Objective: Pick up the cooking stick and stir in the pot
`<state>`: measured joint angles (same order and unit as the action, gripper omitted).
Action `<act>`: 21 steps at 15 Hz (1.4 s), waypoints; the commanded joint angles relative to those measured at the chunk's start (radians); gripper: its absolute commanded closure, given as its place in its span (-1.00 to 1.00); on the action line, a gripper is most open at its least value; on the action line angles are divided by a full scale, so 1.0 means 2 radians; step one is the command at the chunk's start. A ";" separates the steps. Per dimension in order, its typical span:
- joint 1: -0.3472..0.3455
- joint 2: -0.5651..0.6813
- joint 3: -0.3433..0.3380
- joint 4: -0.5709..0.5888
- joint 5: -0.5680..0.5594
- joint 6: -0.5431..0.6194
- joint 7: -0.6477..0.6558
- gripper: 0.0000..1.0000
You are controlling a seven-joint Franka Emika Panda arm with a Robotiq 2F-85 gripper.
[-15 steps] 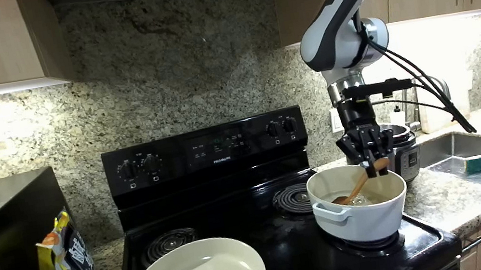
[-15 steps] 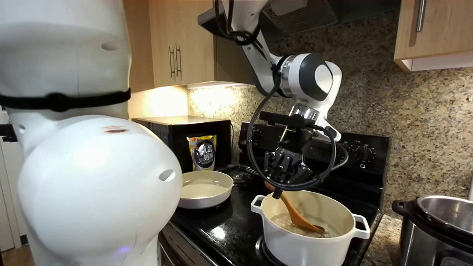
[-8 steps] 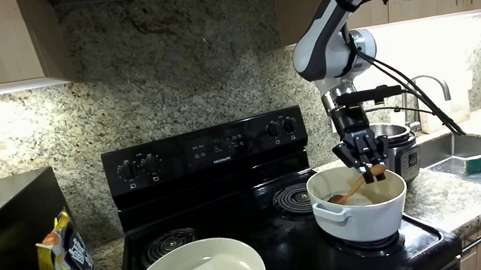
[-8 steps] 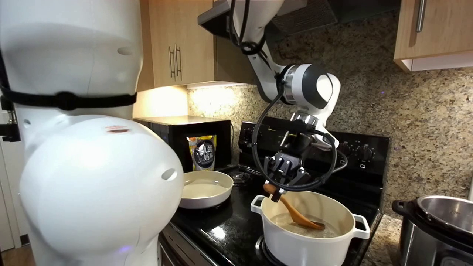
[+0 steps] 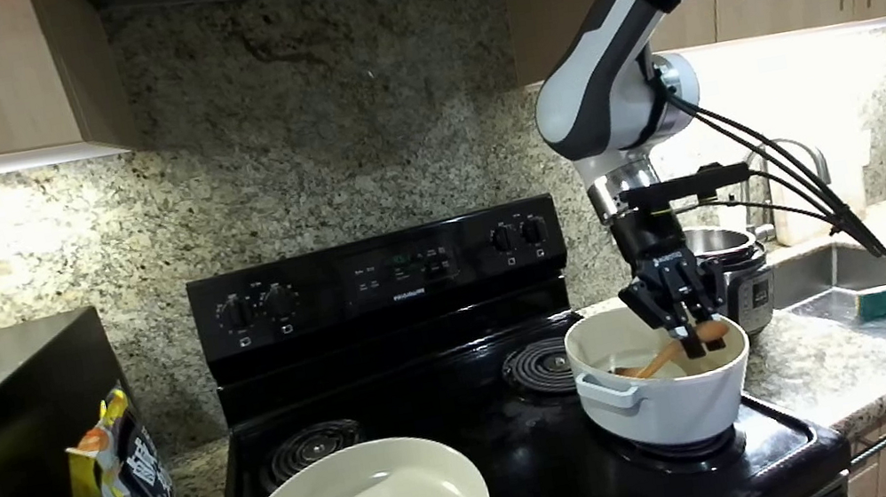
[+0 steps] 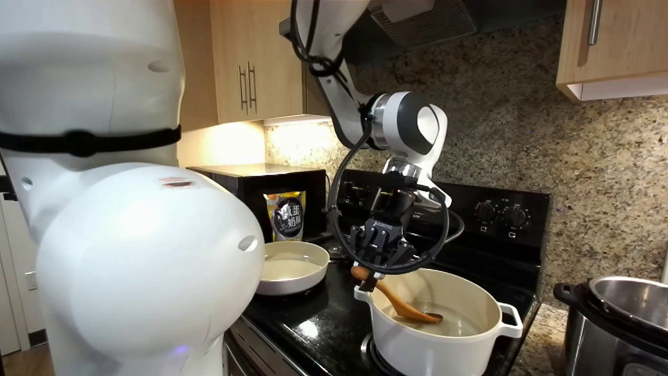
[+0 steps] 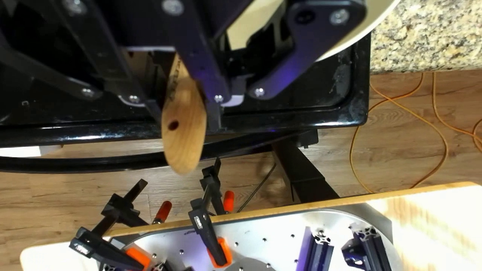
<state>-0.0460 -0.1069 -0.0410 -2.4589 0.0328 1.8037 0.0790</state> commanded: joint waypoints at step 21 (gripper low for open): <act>-0.025 0.020 -0.042 0.025 0.015 0.007 -0.008 0.80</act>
<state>-0.0847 -0.1406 -0.1254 -2.4727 0.0403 1.8507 0.0870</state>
